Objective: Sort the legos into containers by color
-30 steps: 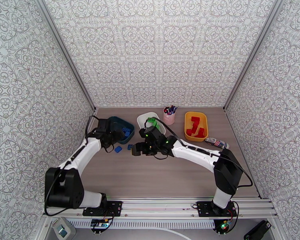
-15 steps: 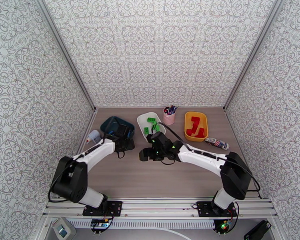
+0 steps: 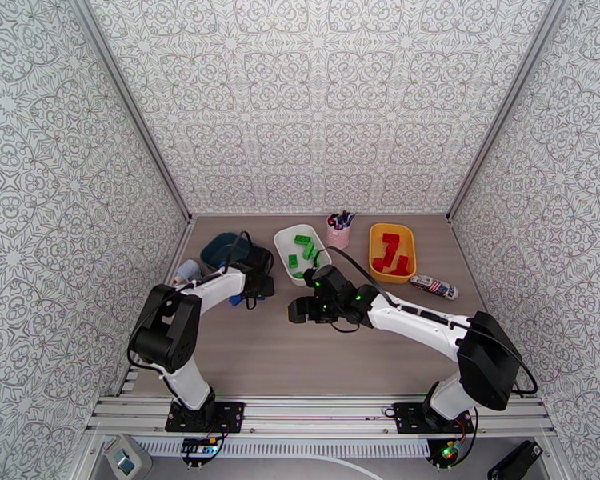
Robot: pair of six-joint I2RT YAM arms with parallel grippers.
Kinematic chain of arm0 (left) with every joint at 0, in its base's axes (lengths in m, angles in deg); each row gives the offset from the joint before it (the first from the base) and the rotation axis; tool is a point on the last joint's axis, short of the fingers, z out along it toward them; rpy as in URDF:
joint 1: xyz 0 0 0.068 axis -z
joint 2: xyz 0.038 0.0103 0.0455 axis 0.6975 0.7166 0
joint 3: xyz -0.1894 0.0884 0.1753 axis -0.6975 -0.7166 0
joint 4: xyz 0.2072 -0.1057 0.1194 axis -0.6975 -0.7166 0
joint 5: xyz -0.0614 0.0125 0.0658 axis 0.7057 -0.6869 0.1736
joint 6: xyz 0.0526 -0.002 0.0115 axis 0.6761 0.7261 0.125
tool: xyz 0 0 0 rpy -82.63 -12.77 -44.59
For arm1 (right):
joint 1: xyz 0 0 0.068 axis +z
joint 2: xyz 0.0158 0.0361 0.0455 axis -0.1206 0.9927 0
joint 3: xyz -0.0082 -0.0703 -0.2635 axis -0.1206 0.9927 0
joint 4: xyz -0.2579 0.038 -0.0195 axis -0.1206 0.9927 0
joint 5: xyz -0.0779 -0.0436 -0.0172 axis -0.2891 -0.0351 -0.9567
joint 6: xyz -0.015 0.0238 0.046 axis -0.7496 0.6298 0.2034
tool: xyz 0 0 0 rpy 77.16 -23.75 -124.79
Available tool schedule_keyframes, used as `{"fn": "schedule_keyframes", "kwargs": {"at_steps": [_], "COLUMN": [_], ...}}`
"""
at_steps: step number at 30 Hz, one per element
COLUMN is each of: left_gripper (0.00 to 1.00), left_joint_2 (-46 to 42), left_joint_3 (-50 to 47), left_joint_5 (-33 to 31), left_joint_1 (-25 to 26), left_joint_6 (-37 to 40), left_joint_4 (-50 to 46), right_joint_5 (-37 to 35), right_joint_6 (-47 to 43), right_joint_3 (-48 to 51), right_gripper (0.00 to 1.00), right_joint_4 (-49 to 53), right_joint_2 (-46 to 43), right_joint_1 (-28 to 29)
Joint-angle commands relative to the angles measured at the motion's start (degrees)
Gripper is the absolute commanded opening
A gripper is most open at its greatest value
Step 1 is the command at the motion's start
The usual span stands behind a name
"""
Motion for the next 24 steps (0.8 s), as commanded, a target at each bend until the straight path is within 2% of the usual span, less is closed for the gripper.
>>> {"fn": "schedule_keyframes", "kwargs": {"at_steps": [1, 9, 16, 24], "left_gripper": [0.6, 0.51, 0.38, 0.35], "left_joint_2": [2.1, 4.0, 2.9, -3.4], "left_joint_3": [2.1, 1.7, 0.4, -1.0], "left_joint_5": [-0.2, 0.0, -0.3, 1.4], "left_joint_1": [0.3, 0.7, 1.3, 4.9], "left_joint_6": [1.5, 1.3, 0.4, -1.6], "left_joint_4": [1.6, 1.9, 1.8, 0.6], "right_joint_5": [-0.5, -0.6, -0.4, -0.2], "right_joint_6": [0.0, 0.1, 0.2, 0.3], "right_joint_3": [0.1, 0.3, 0.1, -1.0], "right_gripper": [0.77, 0.77, 0.76, 0.76], "right_joint_4": [0.0, 0.0, -0.1, -0.7], "right_joint_2": [-0.8, -0.8, -0.9, -0.2], "right_joint_1": [-0.6, -0.8, -0.8, -0.8]}}
